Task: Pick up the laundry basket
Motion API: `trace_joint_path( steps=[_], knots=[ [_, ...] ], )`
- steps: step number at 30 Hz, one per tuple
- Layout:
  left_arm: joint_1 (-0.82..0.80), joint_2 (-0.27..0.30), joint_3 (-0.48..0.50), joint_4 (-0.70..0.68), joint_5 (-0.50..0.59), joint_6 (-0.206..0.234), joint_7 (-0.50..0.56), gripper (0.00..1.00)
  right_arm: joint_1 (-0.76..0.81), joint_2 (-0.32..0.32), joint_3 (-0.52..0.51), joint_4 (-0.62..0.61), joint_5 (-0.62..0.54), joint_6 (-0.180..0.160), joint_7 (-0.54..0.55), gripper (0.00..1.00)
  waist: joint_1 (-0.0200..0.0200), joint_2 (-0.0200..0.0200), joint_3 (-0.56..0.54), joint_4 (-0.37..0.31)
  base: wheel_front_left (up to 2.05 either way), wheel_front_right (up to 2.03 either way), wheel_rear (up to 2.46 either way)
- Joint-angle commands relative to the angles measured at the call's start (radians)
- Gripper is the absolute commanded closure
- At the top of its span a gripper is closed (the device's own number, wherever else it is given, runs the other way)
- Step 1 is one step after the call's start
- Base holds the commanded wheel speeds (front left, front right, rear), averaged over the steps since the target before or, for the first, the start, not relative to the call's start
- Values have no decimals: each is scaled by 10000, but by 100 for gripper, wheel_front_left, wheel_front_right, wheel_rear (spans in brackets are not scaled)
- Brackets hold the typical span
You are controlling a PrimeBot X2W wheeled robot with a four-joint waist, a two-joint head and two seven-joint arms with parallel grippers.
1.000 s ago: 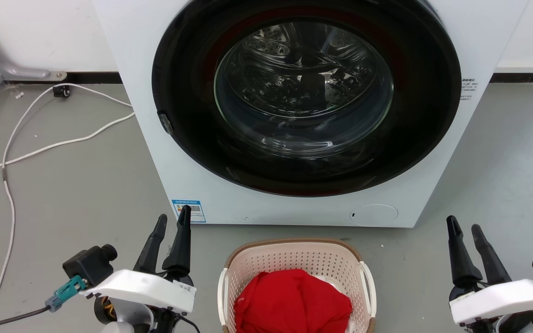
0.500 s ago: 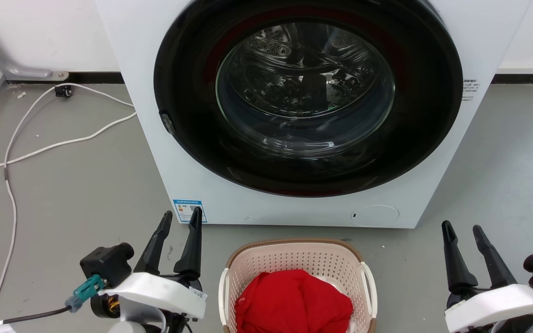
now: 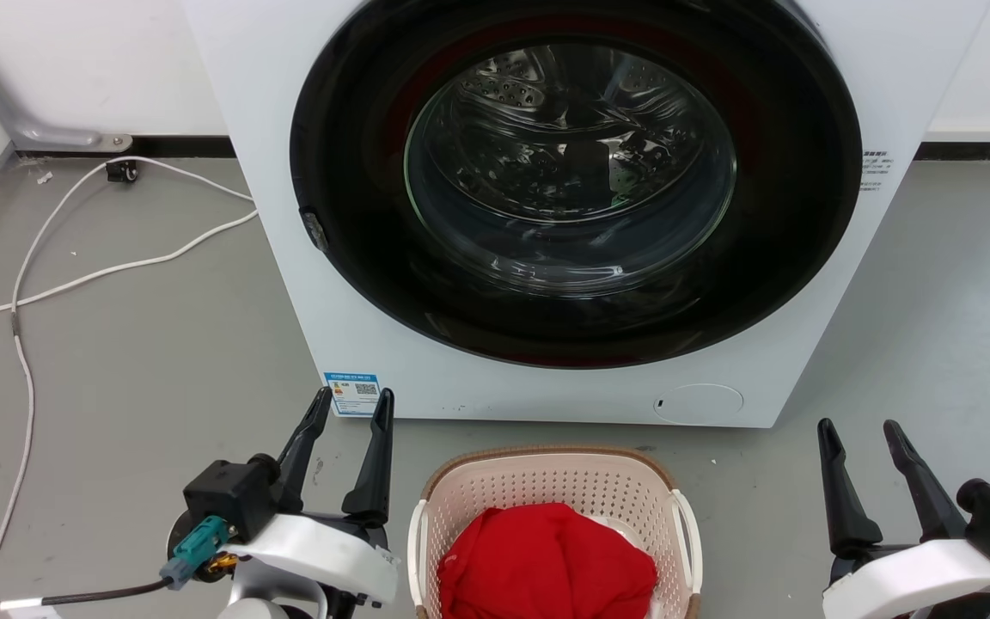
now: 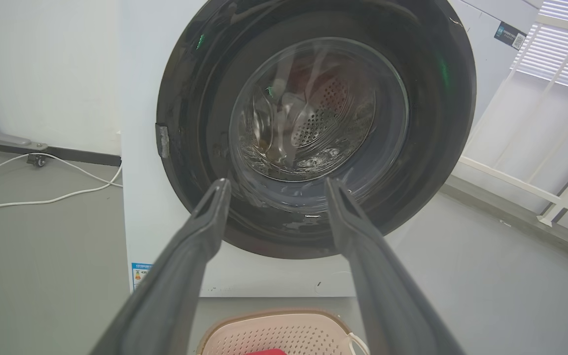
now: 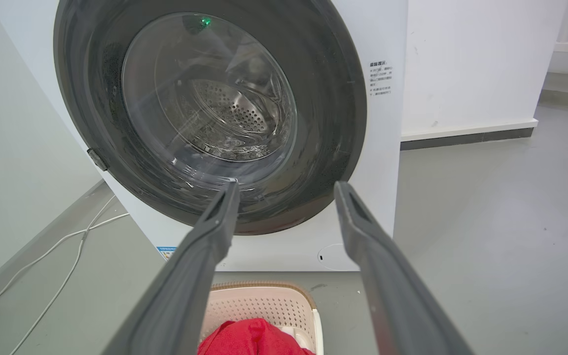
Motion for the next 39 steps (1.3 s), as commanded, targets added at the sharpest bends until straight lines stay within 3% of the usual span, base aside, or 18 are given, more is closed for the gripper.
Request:
trace_joint_path(
  steps=[1,18,39],
  knots=[
    [25,66,-50,-89,232,30,-88,0,55,-26,17,-145,-256,16,-75,0,0,-1,-1,-5,0,0,0],
    [91,61,-210,25,1660,152,-457,0,328,-25,-109,-425,-1598,19,-379,0,0,-1,-14,51,0,0,0],
    [200,-89,-275,150,2919,88,-837,0,661,-23,-404,-408,-2374,12,-837,0,0,-1,-42,54,0,0,0]
  ],
)
